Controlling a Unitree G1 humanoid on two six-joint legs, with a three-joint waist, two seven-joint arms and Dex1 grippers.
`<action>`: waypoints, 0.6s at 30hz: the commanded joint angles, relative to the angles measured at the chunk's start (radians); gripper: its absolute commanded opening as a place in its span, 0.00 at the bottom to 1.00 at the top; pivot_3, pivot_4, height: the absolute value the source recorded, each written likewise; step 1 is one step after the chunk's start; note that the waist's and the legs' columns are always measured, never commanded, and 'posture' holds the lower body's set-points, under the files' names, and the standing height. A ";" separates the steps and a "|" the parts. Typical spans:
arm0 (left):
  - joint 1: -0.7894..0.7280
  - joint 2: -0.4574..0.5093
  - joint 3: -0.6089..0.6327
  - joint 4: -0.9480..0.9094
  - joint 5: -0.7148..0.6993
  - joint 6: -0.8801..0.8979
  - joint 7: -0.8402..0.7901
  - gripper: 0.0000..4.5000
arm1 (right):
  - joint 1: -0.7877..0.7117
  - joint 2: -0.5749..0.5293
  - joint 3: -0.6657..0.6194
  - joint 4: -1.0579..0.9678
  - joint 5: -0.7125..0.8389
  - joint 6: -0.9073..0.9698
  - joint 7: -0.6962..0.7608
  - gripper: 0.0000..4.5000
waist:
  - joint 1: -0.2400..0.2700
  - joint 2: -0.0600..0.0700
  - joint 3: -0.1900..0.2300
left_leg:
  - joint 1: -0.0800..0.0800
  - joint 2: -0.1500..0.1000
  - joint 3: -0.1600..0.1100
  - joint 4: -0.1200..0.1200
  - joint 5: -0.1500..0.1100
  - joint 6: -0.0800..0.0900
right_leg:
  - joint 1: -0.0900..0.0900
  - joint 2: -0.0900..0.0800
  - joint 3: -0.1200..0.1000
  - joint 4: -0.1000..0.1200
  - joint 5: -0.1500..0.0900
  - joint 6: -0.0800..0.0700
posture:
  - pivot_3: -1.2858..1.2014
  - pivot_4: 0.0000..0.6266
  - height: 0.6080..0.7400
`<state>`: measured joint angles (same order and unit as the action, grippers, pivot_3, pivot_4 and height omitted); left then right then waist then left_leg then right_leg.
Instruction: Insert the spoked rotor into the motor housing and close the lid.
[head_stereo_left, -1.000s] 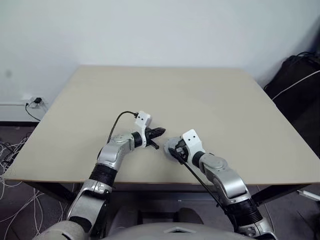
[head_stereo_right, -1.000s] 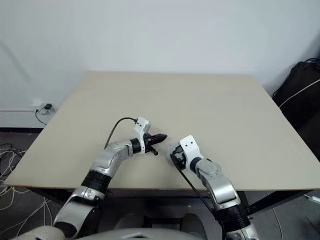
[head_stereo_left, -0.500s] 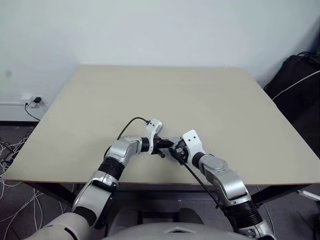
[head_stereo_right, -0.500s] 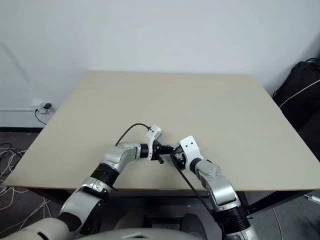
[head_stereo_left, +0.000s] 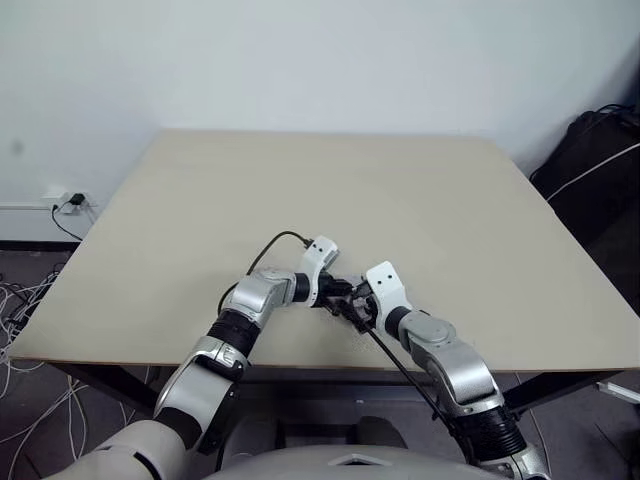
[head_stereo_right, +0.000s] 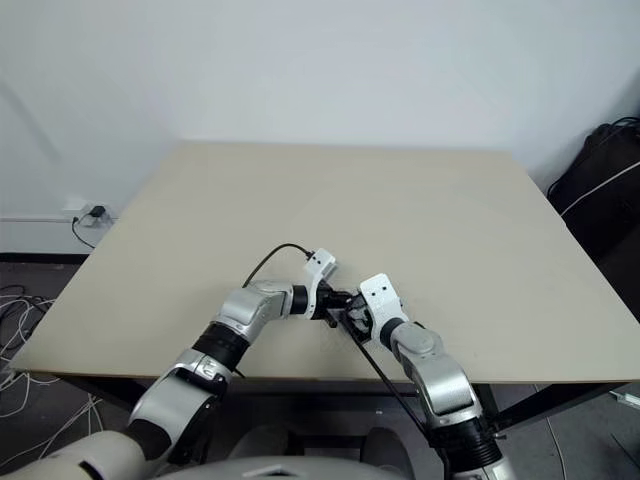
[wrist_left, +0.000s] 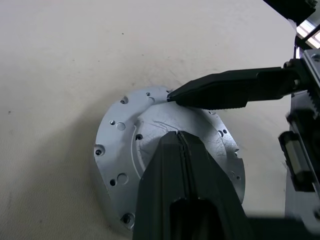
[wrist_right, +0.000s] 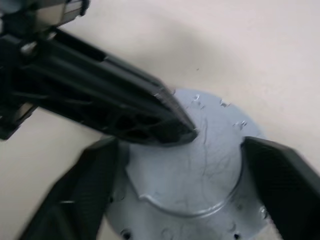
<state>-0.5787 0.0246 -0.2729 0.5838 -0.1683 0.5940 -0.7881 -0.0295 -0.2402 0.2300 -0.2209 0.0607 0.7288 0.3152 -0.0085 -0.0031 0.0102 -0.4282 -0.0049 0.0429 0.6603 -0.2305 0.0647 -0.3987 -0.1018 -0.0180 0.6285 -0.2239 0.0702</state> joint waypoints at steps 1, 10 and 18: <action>-0.006 0.002 -0.015 -0.012 0.017 0.012 -0.002 0.00 | 0.032 -0.026 -0.014 -0.023 -0.017 0.054 -0.019 1.00 | 0.002 0.000 0.000 | 0.000 0.000 0.000 0.000 0.000 0.000 | 0.000 0.000 0.000 0.000 0.000 0.000 | 0.52 0.00 1.00; 0.003 0.002 -0.019 -0.019 0.016 0.011 -0.009 0.00 | 0.164 -0.102 -0.096 -0.255 0.044 0.114 0.019 1.00 | 0.018 0.000 0.000 | -0.001 -0.002 0.000 0.000 -0.001 0.002 | 0.000 -0.004 -0.001 -0.001 0.000 0.000 | 0.52 0.00 1.00; 0.009 0.004 -0.025 -0.024 0.016 0.007 -0.028 0.00 | 0.210 0.023 -0.298 -0.265 0.247 0.139 0.035 1.00 | 0.024 -0.001 0.001 | -0.002 -0.002 -0.001 0.000 -0.001 0.002 | 0.000 -0.003 -0.003 -0.001 -0.001 0.002 | 0.52 0.00 1.00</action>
<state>-0.5745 0.0264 -0.2844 0.5740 -0.1653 0.5980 -0.8105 0.1990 -0.2499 -0.0104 -0.4881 0.2492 0.8727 0.3610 0.0153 -0.0037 0.0116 -0.4303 -0.0070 0.0418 0.6604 -0.2316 0.0666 -0.3987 -0.1051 -0.0213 0.6271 -0.2249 0.0721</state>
